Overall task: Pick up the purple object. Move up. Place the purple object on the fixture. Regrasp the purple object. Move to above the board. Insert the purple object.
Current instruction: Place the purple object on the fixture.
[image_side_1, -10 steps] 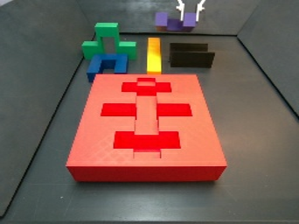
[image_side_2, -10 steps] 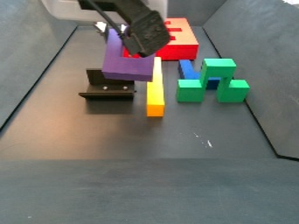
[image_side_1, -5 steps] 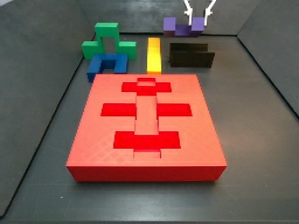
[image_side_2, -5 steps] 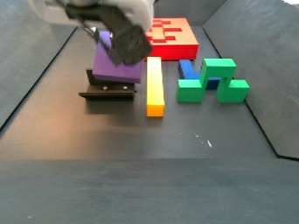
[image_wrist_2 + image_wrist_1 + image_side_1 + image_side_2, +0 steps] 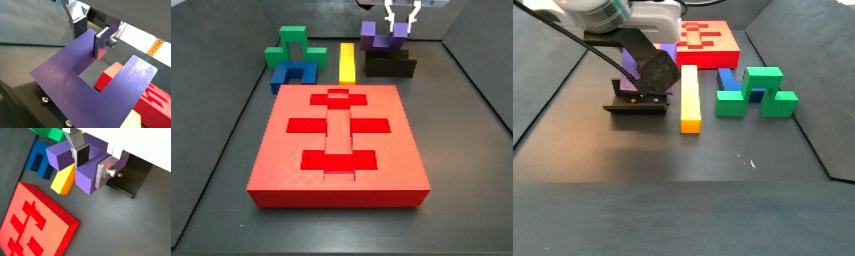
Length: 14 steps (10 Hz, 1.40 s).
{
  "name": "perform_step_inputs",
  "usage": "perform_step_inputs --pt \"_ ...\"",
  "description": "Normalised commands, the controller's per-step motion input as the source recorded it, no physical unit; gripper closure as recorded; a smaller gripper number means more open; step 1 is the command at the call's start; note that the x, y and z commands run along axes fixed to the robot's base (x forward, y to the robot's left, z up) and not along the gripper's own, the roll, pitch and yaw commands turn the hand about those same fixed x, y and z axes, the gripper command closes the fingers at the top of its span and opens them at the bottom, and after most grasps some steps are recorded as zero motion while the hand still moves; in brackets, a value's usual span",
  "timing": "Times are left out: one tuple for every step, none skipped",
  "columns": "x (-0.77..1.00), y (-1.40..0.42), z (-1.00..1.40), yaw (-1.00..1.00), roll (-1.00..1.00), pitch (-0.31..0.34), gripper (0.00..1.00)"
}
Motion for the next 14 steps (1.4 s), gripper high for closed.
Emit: perform_step_inputs --pt "0.29 0.11 -0.03 0.0 -0.05 0.337 1.0" --pt "0.49 0.12 -0.16 0.0 -0.14 0.117 1.0" --pt "0.49 0.15 -0.2 -0.08 -0.12 -0.186 1.0" --pt "0.37 0.07 -0.09 -0.19 -0.15 -0.449 1.0" --pt "0.05 0.0 0.0 -0.11 -0.15 -0.674 1.0" --pt "0.0 0.0 0.0 0.0 -0.14 -0.714 1.0" --pt "0.0 0.0 0.0 0.0 -0.17 -0.706 1.0" --pt "0.0 -0.07 -0.03 0.18 -0.06 -0.457 1.0" --pt "0.08 -0.08 -0.1 0.31 0.0 -0.029 1.0" --pt "0.18 -0.07 0.0 0.4 0.0 0.077 1.0" --pt "0.17 0.0 0.0 0.32 0.07 0.363 1.0" --pt "0.21 0.0 -0.06 0.23 0.05 0.497 1.0" --pt "0.11 0.0 -0.17 0.1 0.1 0.36 1.0" --pt "0.07 0.0 -0.23 0.0 0.05 0.291 1.0"
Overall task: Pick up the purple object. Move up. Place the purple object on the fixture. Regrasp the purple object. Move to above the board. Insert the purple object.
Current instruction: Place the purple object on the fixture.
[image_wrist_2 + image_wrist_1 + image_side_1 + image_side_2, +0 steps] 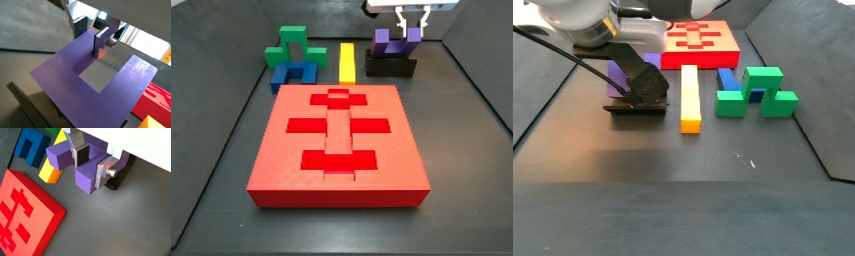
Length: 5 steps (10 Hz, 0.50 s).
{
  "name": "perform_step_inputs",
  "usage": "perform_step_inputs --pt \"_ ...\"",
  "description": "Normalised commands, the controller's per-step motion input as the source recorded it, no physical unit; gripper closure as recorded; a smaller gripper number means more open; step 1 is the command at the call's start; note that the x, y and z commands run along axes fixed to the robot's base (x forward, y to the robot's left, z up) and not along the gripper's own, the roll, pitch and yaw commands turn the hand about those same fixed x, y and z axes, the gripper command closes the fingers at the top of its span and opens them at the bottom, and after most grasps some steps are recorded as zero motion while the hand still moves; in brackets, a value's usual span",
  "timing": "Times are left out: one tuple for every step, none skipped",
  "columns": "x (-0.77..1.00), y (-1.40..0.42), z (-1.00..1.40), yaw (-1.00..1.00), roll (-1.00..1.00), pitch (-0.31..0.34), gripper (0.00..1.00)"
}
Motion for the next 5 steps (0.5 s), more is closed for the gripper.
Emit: perform_step_inputs --pt "0.03 0.0 -0.23 0.0 0.0 0.137 1.0" --pt "0.0 0.0 -0.18 0.0 0.0 0.0 1.0" --pt "0.0 0.0 -0.11 -0.03 0.0 0.0 1.0" --pt "0.0 0.0 -0.11 -0.07 0.03 0.091 1.0" --pt "0.0 0.01 -0.07 -0.05 0.2 0.189 1.0"
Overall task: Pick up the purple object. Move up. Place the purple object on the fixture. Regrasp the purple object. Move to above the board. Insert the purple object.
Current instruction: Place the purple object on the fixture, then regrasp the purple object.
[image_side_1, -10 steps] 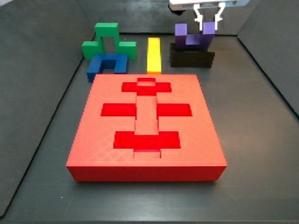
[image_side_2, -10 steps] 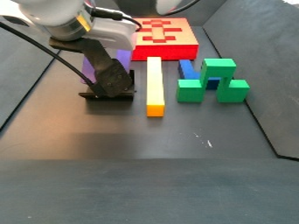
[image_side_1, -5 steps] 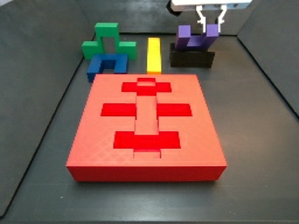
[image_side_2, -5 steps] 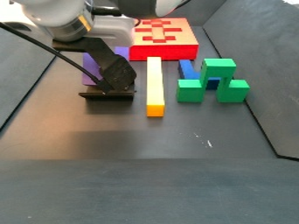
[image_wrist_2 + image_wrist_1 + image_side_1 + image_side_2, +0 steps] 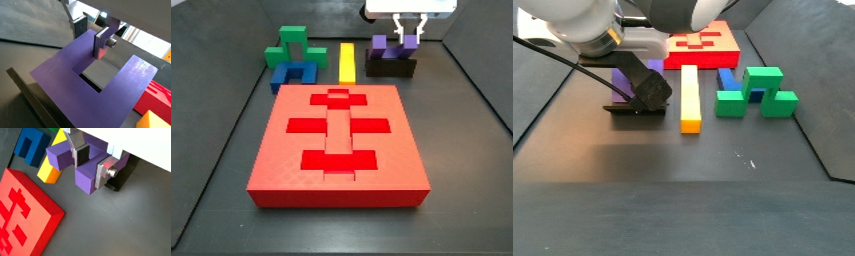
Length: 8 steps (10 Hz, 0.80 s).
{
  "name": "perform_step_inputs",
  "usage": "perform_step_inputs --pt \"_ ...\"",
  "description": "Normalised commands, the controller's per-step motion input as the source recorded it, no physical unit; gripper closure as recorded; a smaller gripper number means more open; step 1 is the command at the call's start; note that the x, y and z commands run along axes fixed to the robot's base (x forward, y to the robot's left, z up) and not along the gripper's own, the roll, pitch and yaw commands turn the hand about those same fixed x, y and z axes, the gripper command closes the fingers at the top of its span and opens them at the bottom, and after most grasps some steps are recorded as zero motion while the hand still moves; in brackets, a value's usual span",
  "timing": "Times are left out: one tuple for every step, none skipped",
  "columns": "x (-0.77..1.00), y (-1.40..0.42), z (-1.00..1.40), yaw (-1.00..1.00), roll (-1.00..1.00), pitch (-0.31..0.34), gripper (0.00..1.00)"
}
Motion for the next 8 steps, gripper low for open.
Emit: perform_step_inputs --pt "0.0 0.01 -0.04 -0.09 0.19 0.2 1.0" --pt "0.0 0.0 -0.01 -0.04 0.07 0.057 1.0" --pt "0.0 0.0 0.0 0.0 0.0 0.0 1.0" --pt "0.0 0.0 0.0 0.0 0.0 0.0 0.0" --pt "0.35 0.0 0.0 0.0 0.25 0.06 0.0" --pt "0.43 0.08 0.24 0.0 0.23 0.0 0.0" --pt "0.35 0.1 0.39 0.0 0.3 -0.114 0.0" --pt "0.21 0.0 0.34 0.0 0.52 -0.051 0.0"
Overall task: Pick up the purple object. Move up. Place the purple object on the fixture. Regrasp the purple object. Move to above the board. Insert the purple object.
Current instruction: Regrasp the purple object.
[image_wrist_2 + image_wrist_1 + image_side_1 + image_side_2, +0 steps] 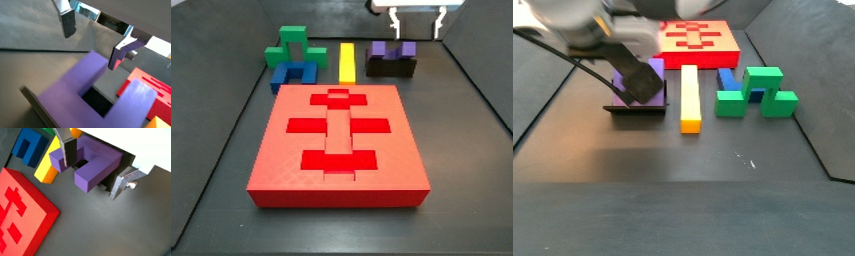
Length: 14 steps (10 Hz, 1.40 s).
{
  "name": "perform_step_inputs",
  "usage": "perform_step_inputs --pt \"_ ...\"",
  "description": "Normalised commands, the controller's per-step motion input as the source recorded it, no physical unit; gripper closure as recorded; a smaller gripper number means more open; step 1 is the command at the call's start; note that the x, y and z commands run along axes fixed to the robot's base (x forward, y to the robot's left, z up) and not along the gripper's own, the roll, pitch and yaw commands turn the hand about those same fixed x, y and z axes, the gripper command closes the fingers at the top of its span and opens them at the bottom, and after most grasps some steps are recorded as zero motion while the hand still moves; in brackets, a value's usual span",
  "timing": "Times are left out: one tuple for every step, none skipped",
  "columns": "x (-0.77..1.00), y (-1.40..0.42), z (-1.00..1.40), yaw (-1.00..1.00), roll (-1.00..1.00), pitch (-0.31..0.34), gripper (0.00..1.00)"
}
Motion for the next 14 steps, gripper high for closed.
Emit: perform_step_inputs --pt "0.0 0.0 0.21 0.0 0.8 0.0 0.0" --pt "-0.05 -0.11 0.19 0.11 0.83 0.0 0.0" --pt "-0.31 -0.35 0.19 0.09 1.0 -0.114 0.0" --pt "-0.05 -0.23 0.06 0.17 1.0 -0.1 0.0" --pt "-0.04 -0.18 0.02 0.17 1.0 -0.08 0.0" --pt "-0.04 -0.18 0.01 0.18 1.0 -0.1 0.0" --pt "-0.06 -0.18 0.02 0.15 1.0 -0.071 0.0" --pt "-0.09 -0.18 0.01 0.15 1.0 0.0 0.0" --pt "-0.05 -0.16 0.01 0.15 1.0 0.0 0.0" --pt "-0.07 -0.15 0.01 0.13 1.0 0.0 0.0" --pt "-0.07 -0.15 0.01 0.12 1.0 0.011 0.0" --pt "0.0 -0.12 0.01 0.1 1.0 0.029 0.0" --pt "0.0 -0.11 0.01 0.09 1.0 0.031 0.0" --pt "0.0 -0.11 0.01 0.09 1.0 0.034 0.0"
